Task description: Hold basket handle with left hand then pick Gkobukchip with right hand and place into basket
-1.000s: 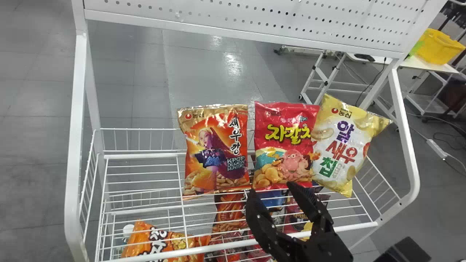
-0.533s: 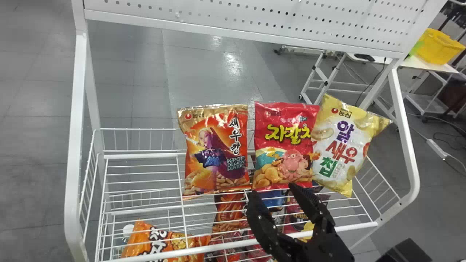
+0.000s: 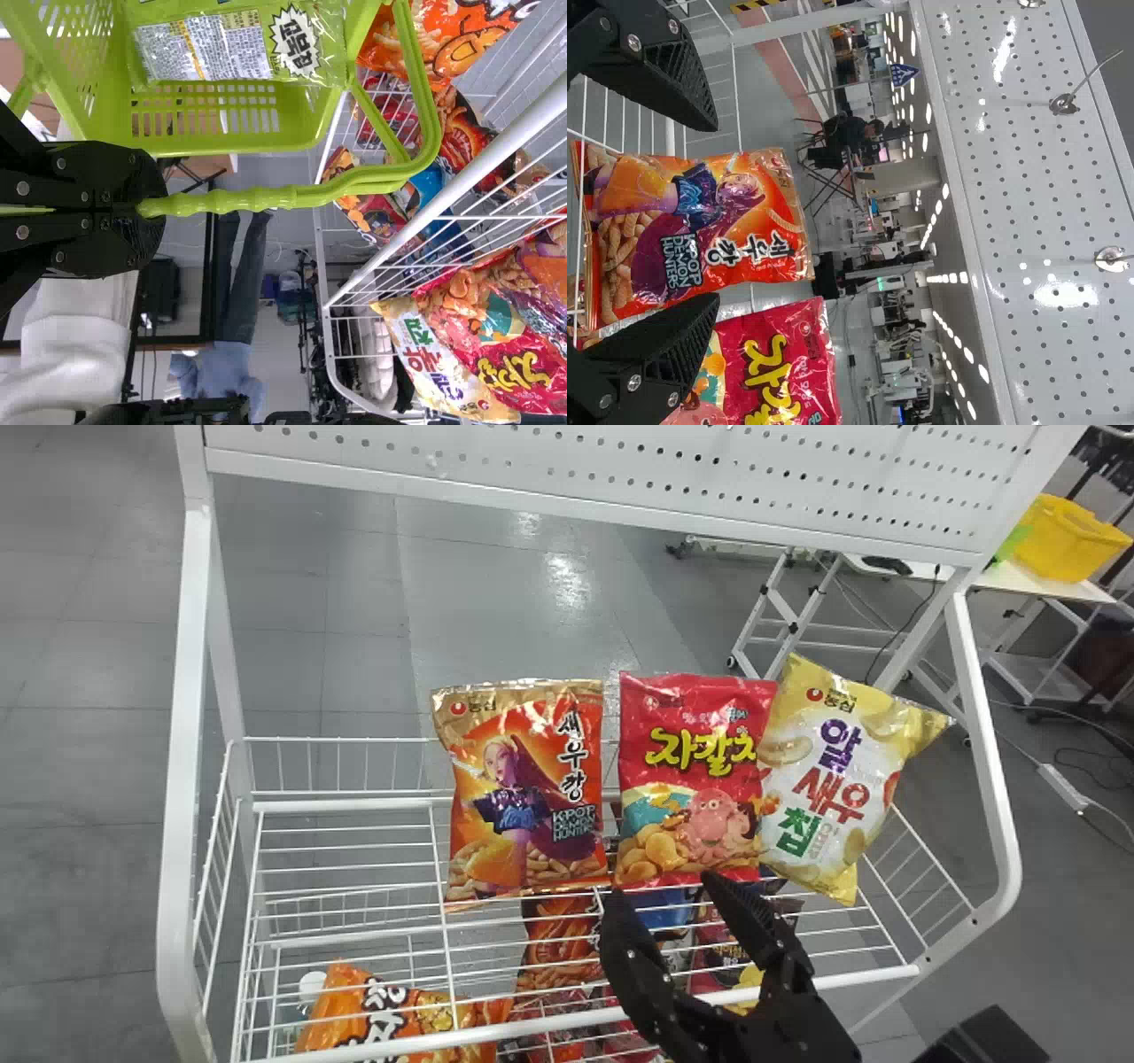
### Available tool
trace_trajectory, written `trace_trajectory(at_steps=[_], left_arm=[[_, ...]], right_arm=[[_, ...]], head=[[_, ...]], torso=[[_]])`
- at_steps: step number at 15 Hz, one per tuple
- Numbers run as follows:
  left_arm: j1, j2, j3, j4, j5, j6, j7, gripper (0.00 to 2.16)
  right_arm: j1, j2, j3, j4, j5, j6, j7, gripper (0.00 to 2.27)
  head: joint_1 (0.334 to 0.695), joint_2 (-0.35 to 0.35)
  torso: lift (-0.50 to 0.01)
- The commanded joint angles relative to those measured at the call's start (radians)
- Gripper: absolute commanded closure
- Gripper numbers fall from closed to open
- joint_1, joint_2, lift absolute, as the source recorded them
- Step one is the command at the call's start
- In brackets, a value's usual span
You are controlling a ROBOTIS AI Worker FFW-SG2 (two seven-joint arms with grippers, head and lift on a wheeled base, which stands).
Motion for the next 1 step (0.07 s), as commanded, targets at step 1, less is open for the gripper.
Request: trace_trajectory(at_steps=[1], left_arm=[[0.000,-0.003,0.000,0.001,0.000,0.001,-0.002,1.73]], right_arm=[[0.000,0.000,0.001,0.001,0.001,0.000,0.000,0.15]], head=[[0.695,-0.350]], torso=[[-0.032]])
